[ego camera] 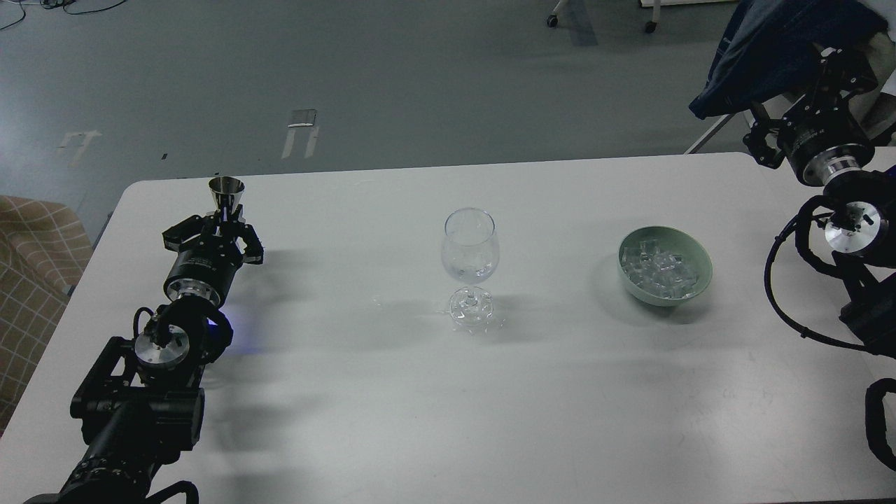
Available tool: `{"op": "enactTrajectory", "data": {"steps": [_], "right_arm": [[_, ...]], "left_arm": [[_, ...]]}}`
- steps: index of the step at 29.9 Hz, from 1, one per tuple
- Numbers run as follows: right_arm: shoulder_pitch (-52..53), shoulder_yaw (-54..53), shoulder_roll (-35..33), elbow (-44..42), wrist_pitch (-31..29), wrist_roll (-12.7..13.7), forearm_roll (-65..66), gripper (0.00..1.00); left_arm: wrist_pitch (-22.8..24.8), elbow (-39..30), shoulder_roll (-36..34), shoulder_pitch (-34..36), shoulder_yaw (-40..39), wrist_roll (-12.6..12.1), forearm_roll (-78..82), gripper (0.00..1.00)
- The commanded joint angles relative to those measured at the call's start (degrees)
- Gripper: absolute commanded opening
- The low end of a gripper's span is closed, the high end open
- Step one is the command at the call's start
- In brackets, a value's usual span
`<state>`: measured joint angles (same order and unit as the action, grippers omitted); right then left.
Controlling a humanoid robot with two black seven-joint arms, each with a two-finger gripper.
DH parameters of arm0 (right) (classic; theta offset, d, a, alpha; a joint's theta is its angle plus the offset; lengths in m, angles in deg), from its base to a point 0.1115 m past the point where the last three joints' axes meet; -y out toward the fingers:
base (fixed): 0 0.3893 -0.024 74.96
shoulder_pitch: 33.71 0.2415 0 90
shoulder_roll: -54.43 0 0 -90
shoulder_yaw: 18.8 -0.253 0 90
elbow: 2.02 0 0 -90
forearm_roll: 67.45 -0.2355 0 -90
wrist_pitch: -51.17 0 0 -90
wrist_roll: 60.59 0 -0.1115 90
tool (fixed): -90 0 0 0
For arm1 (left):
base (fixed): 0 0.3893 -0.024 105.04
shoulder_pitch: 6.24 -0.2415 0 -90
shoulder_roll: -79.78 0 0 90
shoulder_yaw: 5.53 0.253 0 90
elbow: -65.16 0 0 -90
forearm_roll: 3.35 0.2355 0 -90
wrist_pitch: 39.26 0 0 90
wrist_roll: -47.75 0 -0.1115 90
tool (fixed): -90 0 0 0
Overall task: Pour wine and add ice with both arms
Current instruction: 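Lower the jigger onto the table and open the left gripper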
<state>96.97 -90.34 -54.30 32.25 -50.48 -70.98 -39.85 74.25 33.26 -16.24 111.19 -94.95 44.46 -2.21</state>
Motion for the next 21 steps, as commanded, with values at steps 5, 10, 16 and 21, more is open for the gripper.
{"op": "enactTrajectory", "data": {"steps": [5, 10, 16, 21], "right_arm": [[-0.33, 0.0, 0.09, 0.0, 0.49, -0.07, 0.0, 1.0], [-0.42, 0.0, 0.27, 0.0, 0.49, -0.07, 0.0, 1.0], [-0.42, 0.0, 0.09, 0.09, 0.49, 0.01, 0.0, 1.0], [-0.42, 0.0, 0.09, 0.0, 0.49, -0.07, 0.0, 1.0]], "left_arm": [[0.76, 0.53, -0.31, 0.34, -0.14, 1.01, -0.26, 0.01], [0.06, 0.62, -0.22, 0.43, -0.76, 1.09, -0.35, 0.14], [-0.73, 1.15, 0.83, 0.34, -0.32, 1.97, -0.61, 0.16], [-1.44, 1.15, 0.92, 0.52, -0.5, 2.06, -0.61, 0.21]]}}
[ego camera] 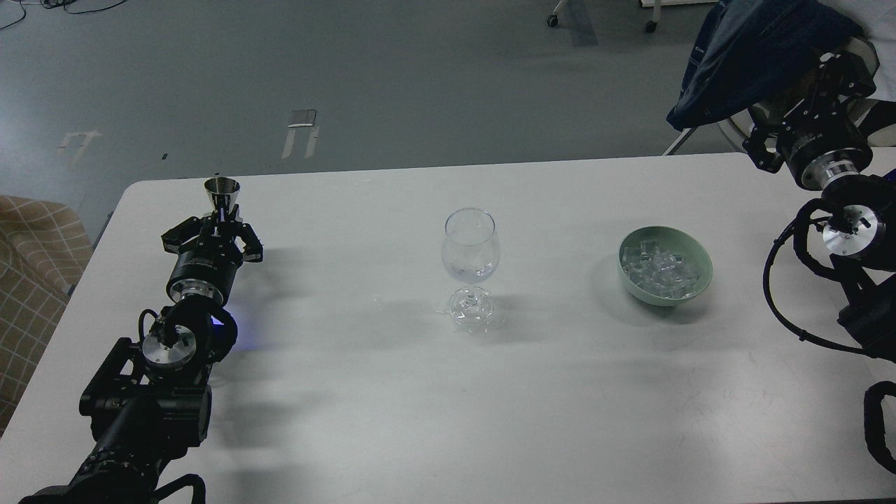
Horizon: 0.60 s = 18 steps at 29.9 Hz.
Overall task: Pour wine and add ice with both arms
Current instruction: 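Lower the jigger onto the table and open the left gripper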
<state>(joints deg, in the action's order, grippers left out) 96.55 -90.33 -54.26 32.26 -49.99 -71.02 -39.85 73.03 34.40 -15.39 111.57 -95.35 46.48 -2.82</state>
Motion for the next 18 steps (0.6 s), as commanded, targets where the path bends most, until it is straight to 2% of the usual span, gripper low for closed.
{"op": "enactTrajectory", "data": {"steps": [1, 6, 16, 18], "right_arm": [[0.09, 0.0, 0.06, 0.08, 0.0, 0.05, 0.0, 1.0], [-0.09, 0.08, 0.06, 0.08, 0.0, -0.04, 0.0, 1.0], [-0.35, 0.08, 0.06, 0.08, 0.0, 0.05, 0.0, 1.0], [-0.35, 0.08, 0.14, -0.01, 0.0, 0.05, 0.0, 1.0]], "left_arm": [[-0.23, 0.0, 0.07, 0.14, -0.09, 0.13, -0.09, 0.22], [-0.31, 0.0, 0.42, 0.05, -0.09, 0.48, -0.09, 0.32], [-0.31, 0.0, 0.51, -0.12, -0.18, 0.57, -0.09, 0.37], [-0.4, 0.0, 0.51, -0.12, -0.09, 0.57, -0.09, 0.44]]}}
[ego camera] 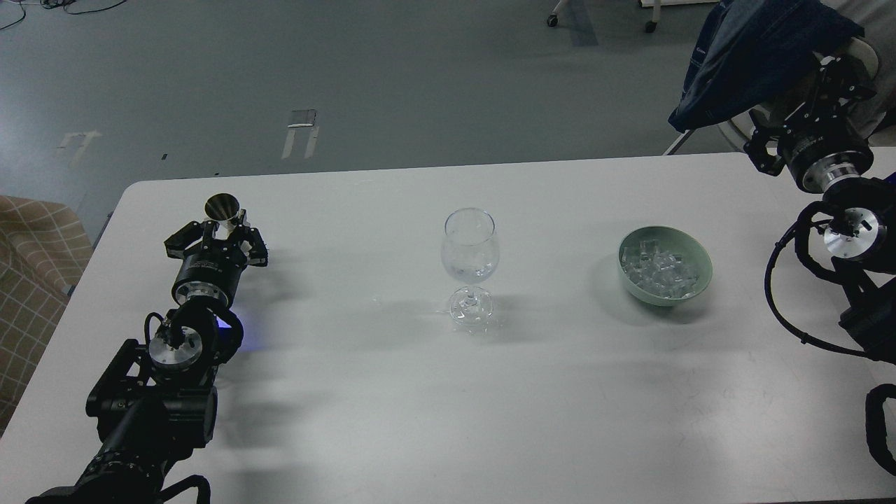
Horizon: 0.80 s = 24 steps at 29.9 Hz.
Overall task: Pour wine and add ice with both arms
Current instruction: 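Lower the jigger onto the table and open the left gripper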
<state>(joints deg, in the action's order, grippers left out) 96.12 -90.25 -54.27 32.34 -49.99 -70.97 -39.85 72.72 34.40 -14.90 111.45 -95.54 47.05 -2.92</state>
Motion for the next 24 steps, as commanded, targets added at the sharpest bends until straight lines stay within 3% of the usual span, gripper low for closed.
{"op": "enactTrajectory", "data": {"steps": [1, 5, 24], "right_arm": [[0.08, 0.0, 0.15, -0.09, 0.0, 0.01, 0.0, 1.0], [-0.01, 0.0, 0.15, -0.09, 0.0, -0.08, 0.0, 1.0], [-0.18, -0.09, 0.24, 0.09, 0.0, -0.08, -0.09, 1.0]], "left_arm": [[0.0, 0.0, 0.02, -0.01, 0.09, 0.0, 0.09, 0.46], [-0.52, 0.0, -0.07, -0.01, 0.18, 0.0, 0.0, 0.57], [-1.67, -1.23, -0.42, 0.61, 0.44, -0.18, 0.18, 0.76]]}}
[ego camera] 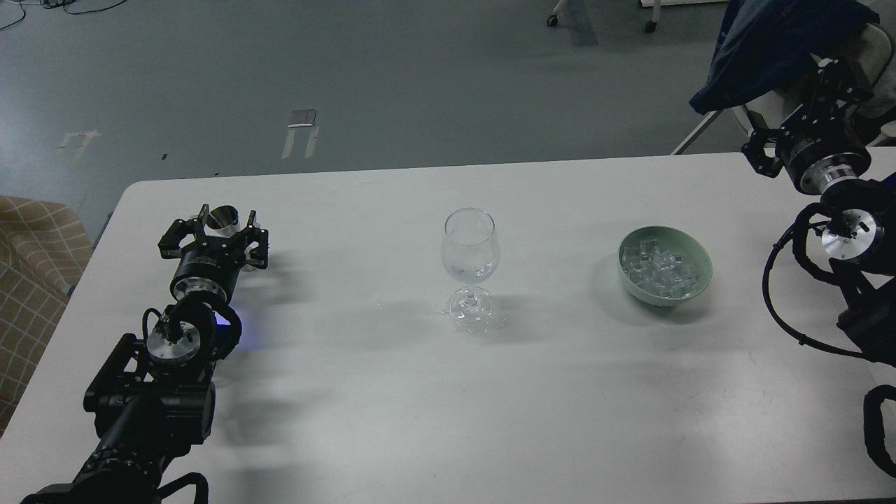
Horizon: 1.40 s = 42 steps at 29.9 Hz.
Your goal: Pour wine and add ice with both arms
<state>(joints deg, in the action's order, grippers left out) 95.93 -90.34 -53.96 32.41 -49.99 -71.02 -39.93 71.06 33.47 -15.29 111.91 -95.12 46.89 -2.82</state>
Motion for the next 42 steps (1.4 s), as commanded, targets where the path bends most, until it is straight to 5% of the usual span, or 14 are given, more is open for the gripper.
{"op": "enactTrajectory", "data": {"steps": [1, 9, 13, 22, 25, 26, 29, 36, 42], "right_arm": [[0.0, 0.0, -0.16, 0.02, 0.0, -0.03, -0.01, 1.0], [-0.35, -0.17, -0.16, 0.02, 0.0, -0.03, -0.18, 1.0], [-0.62, -0.44, 0.01, 0.37, 0.0, -0.29, -0.19, 1.0], [-0.09, -0.09, -2.97, 5.47, -0.44, -0.21, -0.19, 1.0], [0.0, -0.09, -3.5, 7.31, -0.53, -0.21, -0.1, 1.0], [-0.43, 0.09, -4.02, 8.71, -0.53, -0.21, 0.08, 1.0], [-1.05, 1.22, -6.91, 12.83, -0.62, 0.23, 1.22, 1.0], [0.0, 10.02, -18.79, 21.11, -0.53, 0.32, 2.01, 1.0], [1.67, 11.25, -22.31, 23.66, -0.53, 0.41, 4.46, 1.0]], "left_arm": [[-0.01, -0.65, -0.29, 0.23, 0.02, 0.07, 0.0, 0.76], [-5.09, -13.63, -0.91, -0.73, -0.42, 0.07, 0.09, 0.94], [-9.94, -19.98, -1.69, -0.82, -0.25, -0.37, 0.09, 0.95], [-10.56, -26.84, -11.27, 1.72, 11.09, -0.28, 1.23, 0.97], [-8.28, -27.1, -12.15, 4.89, 11.97, -4.05, 1.23, 0.96], [-5.49, -27.28, -12.33, 5.33, 11.1, -7.8, 0.97, 0.96], [0.4, -27.19, -12.33, 4.98, 10.22, -12.13, 0.35, 0.96], [0.87, -27.28, -14.26, 4.8, 10.56, -11.62, 1.14, 0.96], [-7.66, -27.19, -13.65, 5.51, 10.39, -11.79, 0.97, 0.97]]}}
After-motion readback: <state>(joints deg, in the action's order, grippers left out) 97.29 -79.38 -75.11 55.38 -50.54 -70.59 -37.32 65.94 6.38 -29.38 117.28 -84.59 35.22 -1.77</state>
